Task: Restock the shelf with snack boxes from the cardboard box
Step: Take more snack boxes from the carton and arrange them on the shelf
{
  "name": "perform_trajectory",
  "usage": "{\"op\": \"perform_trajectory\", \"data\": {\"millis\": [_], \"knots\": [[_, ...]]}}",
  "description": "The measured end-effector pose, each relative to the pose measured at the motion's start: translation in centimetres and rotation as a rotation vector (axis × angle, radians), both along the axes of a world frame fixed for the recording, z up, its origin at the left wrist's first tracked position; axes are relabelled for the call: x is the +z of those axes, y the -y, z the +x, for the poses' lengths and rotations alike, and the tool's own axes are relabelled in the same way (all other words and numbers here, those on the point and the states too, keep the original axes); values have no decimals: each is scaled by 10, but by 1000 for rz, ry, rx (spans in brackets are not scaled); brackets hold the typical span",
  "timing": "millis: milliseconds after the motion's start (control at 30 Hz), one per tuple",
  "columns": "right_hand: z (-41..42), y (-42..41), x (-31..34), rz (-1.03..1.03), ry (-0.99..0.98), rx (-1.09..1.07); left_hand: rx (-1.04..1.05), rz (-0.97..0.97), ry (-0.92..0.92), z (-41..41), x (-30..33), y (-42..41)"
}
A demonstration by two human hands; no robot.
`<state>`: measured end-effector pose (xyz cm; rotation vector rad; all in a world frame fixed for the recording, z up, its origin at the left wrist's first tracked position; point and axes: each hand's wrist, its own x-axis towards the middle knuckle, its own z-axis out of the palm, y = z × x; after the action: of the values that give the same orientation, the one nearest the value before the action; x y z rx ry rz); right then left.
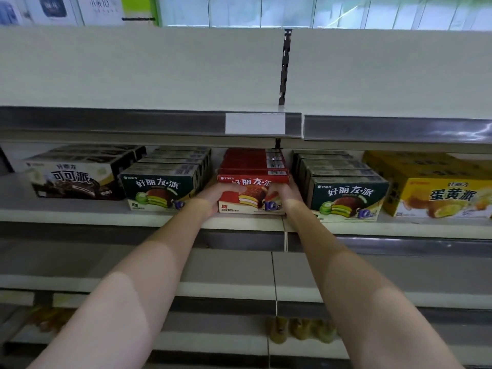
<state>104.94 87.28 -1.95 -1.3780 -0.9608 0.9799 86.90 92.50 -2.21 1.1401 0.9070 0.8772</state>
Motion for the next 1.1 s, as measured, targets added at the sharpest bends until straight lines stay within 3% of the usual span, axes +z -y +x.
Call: {"op": "perform_trajectory", "data": {"millis": [367, 600, 800, 1100], "knots": [[-15, 14, -2, -13, 126, -203, 246, 100, -168, 4, 1, 21], [-18, 36, -5, -35, 338, -225, 558, 314, -622, 14, 2, 46], [-25, 70, 0, 3, 413, -245, 706, 419, -672, 20, 16, 81], [10, 148, 2, 130, 542, -411, 238, 551, -448, 67, 13, 134]]}}
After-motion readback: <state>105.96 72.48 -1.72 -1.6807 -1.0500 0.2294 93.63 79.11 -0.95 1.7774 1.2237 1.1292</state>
